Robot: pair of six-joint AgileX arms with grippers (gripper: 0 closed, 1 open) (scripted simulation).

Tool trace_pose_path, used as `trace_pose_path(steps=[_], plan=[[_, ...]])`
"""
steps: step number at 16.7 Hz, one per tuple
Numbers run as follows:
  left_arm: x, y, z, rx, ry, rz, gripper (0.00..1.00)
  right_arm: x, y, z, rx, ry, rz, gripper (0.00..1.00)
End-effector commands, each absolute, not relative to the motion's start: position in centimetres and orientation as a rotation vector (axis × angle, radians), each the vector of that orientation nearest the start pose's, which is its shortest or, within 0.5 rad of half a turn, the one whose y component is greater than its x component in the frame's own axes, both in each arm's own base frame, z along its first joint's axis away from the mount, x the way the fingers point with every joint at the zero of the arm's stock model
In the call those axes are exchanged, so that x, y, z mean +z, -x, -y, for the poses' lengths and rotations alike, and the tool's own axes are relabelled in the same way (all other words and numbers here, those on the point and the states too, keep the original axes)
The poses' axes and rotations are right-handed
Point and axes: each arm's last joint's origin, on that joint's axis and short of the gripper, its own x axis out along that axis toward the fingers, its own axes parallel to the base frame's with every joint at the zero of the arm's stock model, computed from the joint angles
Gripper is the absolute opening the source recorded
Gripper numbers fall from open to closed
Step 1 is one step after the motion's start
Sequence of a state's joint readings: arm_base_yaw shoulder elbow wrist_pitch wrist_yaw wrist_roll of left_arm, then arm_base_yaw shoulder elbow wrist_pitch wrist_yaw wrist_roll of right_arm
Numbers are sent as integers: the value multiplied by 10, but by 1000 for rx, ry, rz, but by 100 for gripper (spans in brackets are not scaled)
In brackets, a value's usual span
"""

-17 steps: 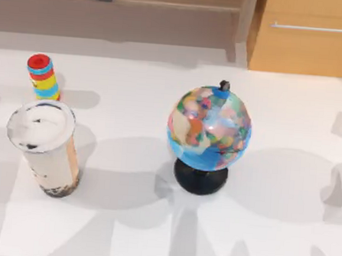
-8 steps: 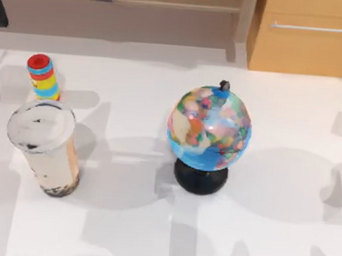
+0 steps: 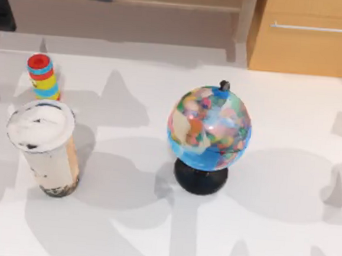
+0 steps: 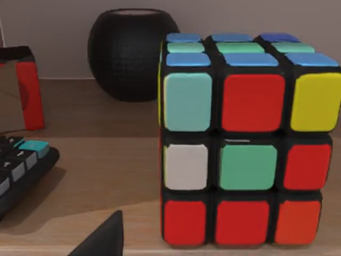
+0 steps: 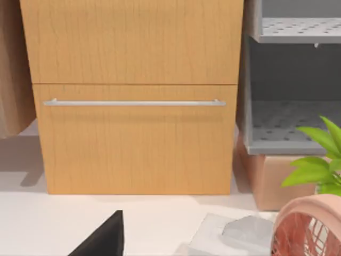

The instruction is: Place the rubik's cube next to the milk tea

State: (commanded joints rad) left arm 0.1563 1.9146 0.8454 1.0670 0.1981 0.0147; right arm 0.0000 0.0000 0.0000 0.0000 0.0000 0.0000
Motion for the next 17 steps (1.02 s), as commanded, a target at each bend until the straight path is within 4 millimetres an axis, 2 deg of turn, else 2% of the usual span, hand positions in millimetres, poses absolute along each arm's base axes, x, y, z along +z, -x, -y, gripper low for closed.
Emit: trace_pose_path(steps=[8,17], plan=[[157,-384,-56,-22,1,-3,100,160,-106,1,0,0,0,100],[158,-440,-57,-20,0,1,100,160,-106,1,0,0,0,100]])
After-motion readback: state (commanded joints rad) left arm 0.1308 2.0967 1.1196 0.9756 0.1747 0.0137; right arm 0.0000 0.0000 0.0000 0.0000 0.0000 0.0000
